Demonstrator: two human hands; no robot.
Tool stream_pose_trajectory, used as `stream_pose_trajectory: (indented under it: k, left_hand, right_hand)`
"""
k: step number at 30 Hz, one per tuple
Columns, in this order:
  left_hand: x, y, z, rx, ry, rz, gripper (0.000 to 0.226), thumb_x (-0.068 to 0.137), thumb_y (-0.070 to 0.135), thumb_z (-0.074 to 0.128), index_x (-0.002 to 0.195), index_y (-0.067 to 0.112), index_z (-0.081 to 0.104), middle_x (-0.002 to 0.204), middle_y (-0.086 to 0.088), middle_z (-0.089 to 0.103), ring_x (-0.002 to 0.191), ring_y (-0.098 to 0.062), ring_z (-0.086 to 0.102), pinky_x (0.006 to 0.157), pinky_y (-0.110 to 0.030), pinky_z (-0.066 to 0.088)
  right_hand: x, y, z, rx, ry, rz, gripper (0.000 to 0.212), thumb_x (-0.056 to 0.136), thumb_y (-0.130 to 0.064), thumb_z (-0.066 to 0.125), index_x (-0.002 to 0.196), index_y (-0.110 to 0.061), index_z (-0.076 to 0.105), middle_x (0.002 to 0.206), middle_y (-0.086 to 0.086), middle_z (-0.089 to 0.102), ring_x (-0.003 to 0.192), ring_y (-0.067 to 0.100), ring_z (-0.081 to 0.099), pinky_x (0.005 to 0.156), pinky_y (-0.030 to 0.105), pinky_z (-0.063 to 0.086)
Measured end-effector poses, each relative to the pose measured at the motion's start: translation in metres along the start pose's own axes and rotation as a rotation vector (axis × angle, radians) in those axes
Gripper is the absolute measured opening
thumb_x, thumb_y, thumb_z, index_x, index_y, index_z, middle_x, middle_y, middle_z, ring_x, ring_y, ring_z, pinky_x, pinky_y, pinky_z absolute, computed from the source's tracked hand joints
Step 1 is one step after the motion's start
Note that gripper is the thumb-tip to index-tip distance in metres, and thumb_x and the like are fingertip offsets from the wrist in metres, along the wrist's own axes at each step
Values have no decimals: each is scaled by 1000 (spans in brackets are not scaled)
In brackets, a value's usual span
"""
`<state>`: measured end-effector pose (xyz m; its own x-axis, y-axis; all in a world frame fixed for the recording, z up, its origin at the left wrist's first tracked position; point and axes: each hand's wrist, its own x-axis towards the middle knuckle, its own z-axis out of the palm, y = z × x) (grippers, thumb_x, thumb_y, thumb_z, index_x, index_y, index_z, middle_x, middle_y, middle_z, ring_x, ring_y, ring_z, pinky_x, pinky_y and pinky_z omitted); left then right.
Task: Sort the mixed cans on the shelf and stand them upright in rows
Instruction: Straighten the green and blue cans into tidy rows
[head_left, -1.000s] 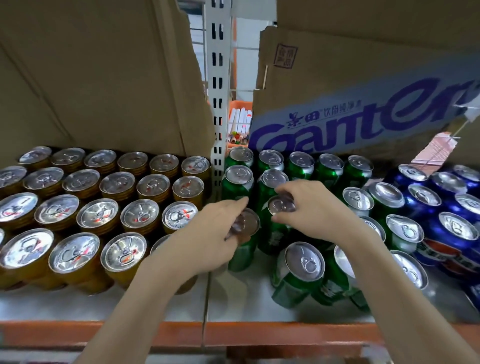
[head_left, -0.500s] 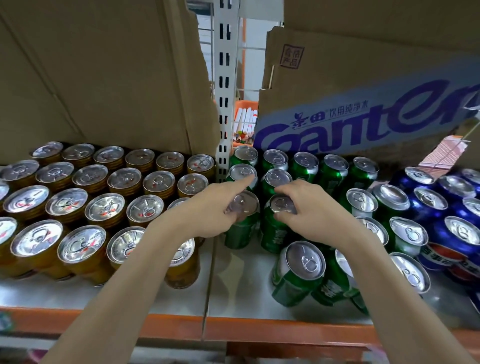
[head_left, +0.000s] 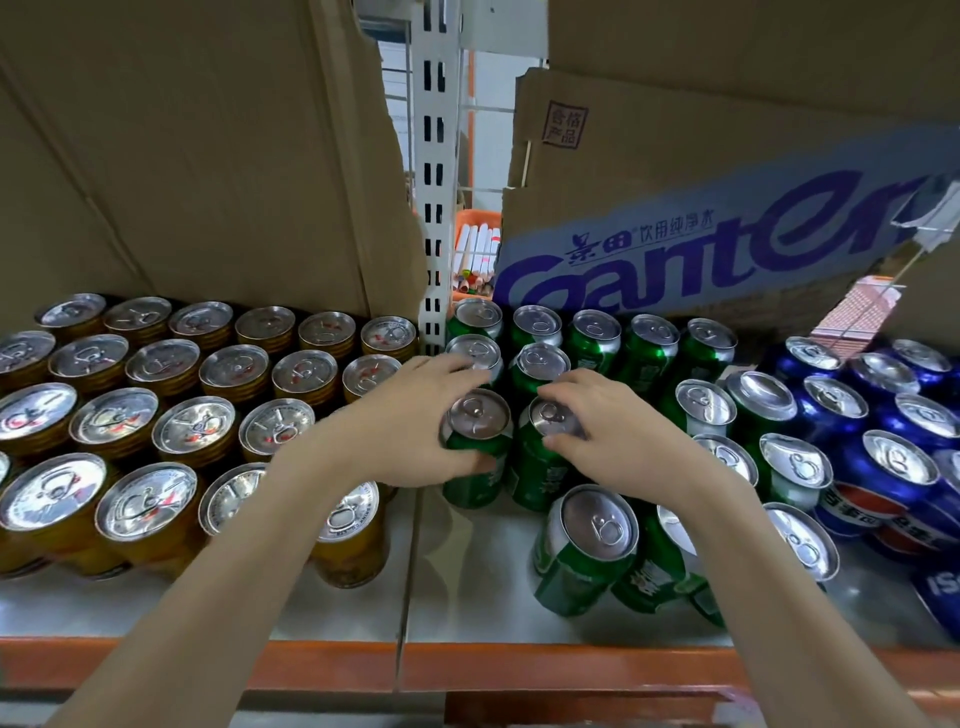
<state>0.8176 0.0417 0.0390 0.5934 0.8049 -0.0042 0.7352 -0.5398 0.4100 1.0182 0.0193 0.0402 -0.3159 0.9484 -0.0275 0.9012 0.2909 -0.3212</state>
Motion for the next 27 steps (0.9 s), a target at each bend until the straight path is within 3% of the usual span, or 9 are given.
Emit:
stream_pose_trajectory:
  k: [3, 7, 12, 18, 23, 27]
  left_hand:
    - [4, 11, 17, 105, 49, -158, 95, 64, 67, 67, 139, 20, 33, 131, 0, 36, 121, -21, 36, 100, -31, 32]
    - [12, 9, 25, 283, 66, -114, 72, 79, 45, 69, 135, 15, 35, 133, -1, 39, 116, -21, 39, 96, -28, 32]
    - [15, 1, 14, 324, -46, -15, 73, 84, 27, 67, 145, 16, 28, 142, 0, 36, 124, -19, 36, 101, -26, 29]
    - [12, -2, 17, 318, -67, 3, 78, 89, 23, 61, 149, 15, 12, 152, 1, 21, 133, -18, 25, 106, -21, 17]
    - [8, -2, 19, 262, -47, -8, 81, 89, 27, 61, 150, 16, 9, 153, 3, 16, 136, -17, 20, 109, -22, 15]
    - [8, -1, 21, 283, -39, -5, 79, 90, 25, 59, 150, 16, 7, 153, 1, 15, 137, -19, 18, 110, -24, 15]
  right_hand:
    - [-1, 0, 3, 7, 18, 13, 48, 92, -23, 54, 137, -12, 41, 135, 4, 41, 122, 22, 41, 99, 29, 35]
    - [-3, 0, 5, 19, 36, 19, 45, 91, -22, 56, 133, -11, 45, 132, 3, 44, 121, 22, 42, 98, 29, 35]
    - [2, -5, 12, 18, 59, -1, 44, 91, -18, 54, 134, -10, 44, 131, 6, 43, 118, 24, 41, 93, 22, 28]
    - [0, -7, 15, 43, 116, 40, 55, 90, -24, 58, 139, -12, 37, 136, 4, 41, 123, 22, 38, 96, 20, 25]
    - [-5, -7, 13, -115, -4, 77, 80, 80, -33, 68, 145, -12, 26, 143, 2, 31, 128, 21, 31, 103, 22, 24]
    - [-2, -10, 15, -188, -9, 127, 73, 79, -21, 66, 140, -12, 27, 126, 5, 39, 114, 23, 40, 93, 26, 36]
